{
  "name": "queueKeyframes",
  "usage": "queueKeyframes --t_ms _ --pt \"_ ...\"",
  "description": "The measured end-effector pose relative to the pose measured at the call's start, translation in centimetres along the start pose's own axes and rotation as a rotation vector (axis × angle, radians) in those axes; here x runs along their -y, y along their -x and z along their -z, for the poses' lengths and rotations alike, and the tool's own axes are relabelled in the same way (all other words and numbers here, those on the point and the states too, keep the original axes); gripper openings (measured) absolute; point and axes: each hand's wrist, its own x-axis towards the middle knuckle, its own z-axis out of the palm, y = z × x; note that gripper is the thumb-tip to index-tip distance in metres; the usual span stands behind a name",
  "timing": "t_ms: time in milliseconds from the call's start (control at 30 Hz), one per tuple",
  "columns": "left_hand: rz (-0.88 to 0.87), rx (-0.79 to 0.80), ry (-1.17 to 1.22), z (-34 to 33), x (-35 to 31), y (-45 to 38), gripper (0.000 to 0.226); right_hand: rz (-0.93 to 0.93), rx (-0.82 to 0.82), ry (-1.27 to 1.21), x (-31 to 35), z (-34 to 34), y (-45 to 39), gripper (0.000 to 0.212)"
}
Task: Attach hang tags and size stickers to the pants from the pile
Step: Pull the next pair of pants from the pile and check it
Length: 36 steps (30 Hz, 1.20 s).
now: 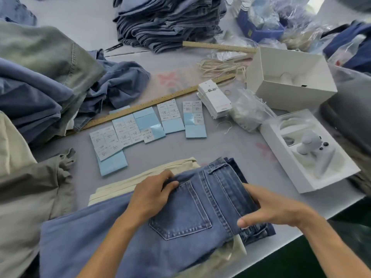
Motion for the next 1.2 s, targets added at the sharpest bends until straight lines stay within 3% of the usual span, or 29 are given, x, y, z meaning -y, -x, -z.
queueKeyframes --t_ms 100,167,233,333,400,467,500,567,633,733,867,1033,1133,1200 --pt "-0.084 -0.294 0.095 0.7 0.7 2.3 0.017 0.136 -0.094 -0.024 0.9 -2.1 0.8 0.054" --pt "-0.219 -0.471 0.115 1.1 1.4 4.2 0.025 0.213 -0.063 0.102 1.9 -3.4 1.5 0.053" --pt "-0.389 -0.55 0.108 0.9 2.4 5.7 0.028 0.277 -0.016 0.384 2.6 -3.6 1.9 0.06" --pt "-0.508 -0.584 0.073 0.4 2.7 6.5 0.024 0.17 -0.04 0.664 1.8 -3.2 2.1 0.069" --pt "-0.406 -0.577 -0.016 -0.2 2.1 5.9 0.022 0.112 -0.045 0.654 0.6 -3.1 1.7 0.063" --pt "-0.136 -0.447 -0.137 -0.4 1.0 4.2 0.024 0.093 -0.119 0.493 -0.6 -2.9 0.5 0.034" --pt "-0.002 -0.33 -0.188 -0.5 0.5 3.1 0.026 0.077 -0.21 0.35 -1.5 -2.8 -0.3 0.019" --pt "0.118 -0.153 -0.269 -1.0 -0.4 1.1 0.026 0.051 -0.434 0.11 -3.2 -2.7 -1.6 0.014" --pt "0.14 -0.122 -0.25 -1.2 -1.0 -0.1 0.021 0.03 -0.565 -0.014 -4.2 -2.9 -2.4 0.026" --pt "0.172 -0.146 -0.093 -1.1 -0.9 -0.6 0.006 0.015 -0.513 -0.298 -4.7 -3.2 -2.4 0.027" --pt "0.248 -0.065 0.289 -0.2 0.2 -0.7 0.023 0.05 -0.612 -0.528 -4.7 -2.8 -2.0 0.038" --pt "0.149 0.041 0.522 2.4 0.3 -0.4 0.035 0.05 -0.526 -0.403 -3.7 -1.7 -1.4 0.022" --pt "0.088 0.039 0.452 3.5 0.5 0.7 0.047 0.009 -0.454 -0.268 -3.9 -0.9 -1.5 0.029" --pt "0.047 -0.05 0.287 3.7 0.6 1.8 0.051 -0.016 -0.435 -0.21 -4.1 -0.7 -1.7 0.04"
